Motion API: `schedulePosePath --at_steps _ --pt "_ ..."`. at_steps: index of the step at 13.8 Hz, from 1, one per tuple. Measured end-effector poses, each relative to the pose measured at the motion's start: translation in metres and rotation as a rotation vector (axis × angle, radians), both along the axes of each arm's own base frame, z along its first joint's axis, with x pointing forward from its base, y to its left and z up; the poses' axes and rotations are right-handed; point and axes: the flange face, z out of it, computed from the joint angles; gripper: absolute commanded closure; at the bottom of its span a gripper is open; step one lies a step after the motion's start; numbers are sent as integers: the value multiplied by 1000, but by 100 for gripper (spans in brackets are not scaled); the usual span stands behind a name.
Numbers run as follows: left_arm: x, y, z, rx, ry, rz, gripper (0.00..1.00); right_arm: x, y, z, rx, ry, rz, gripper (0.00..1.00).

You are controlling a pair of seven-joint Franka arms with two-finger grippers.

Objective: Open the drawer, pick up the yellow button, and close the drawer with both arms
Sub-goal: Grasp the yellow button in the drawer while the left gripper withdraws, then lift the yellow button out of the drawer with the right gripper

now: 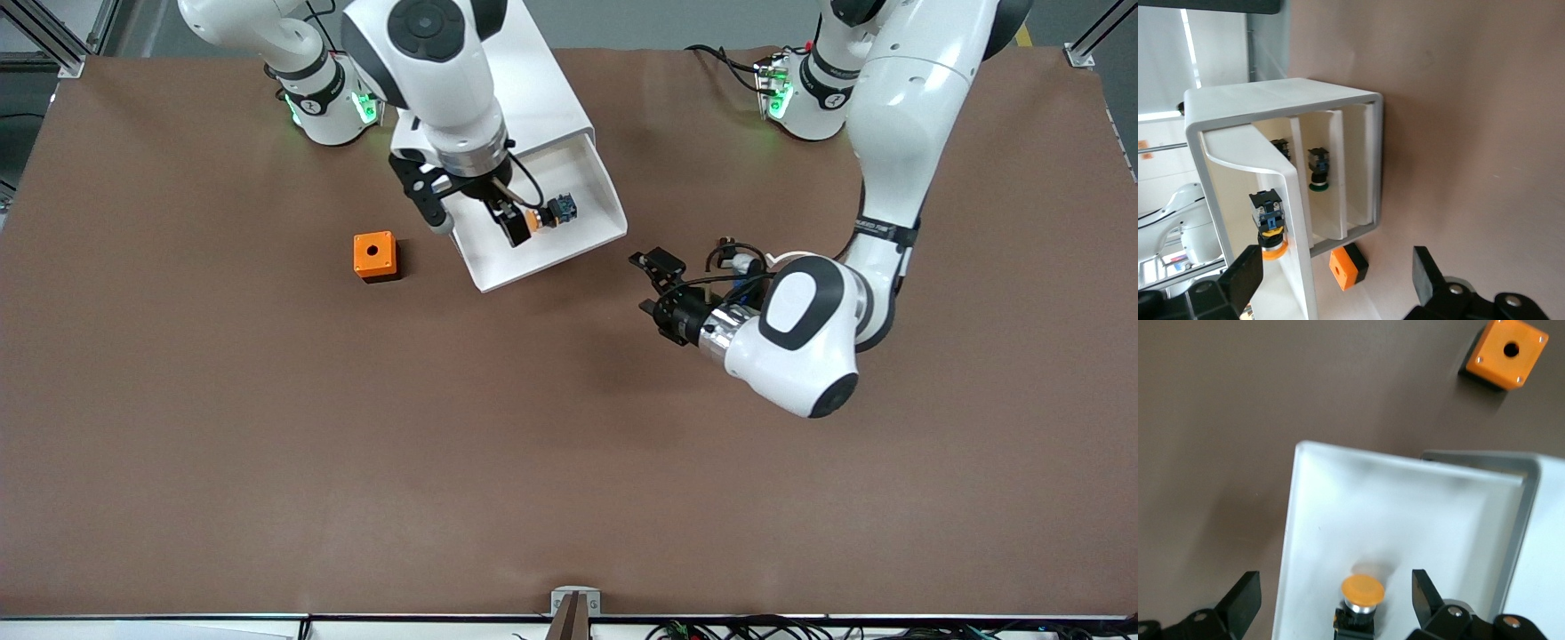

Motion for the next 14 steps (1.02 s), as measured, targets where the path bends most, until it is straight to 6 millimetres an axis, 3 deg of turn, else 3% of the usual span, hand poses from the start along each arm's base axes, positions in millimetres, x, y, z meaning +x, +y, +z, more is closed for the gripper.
schedulePosePath --at_steps 6,10,13,14 --pt "21 27 51 -106 -181 -52 1 -25 44 -46 -22 10 -9 0" --pt "33 70 94 -136 -339 -93 1 -33 56 -59 -30 14 -23 3" --pt "35 92 111 -106 -435 -172 1 -39 62 -67 -39 20 -28 20" --pt "35 93 112 -106 -451 -193 1 -40 63 -69 -41 21 -27 35"
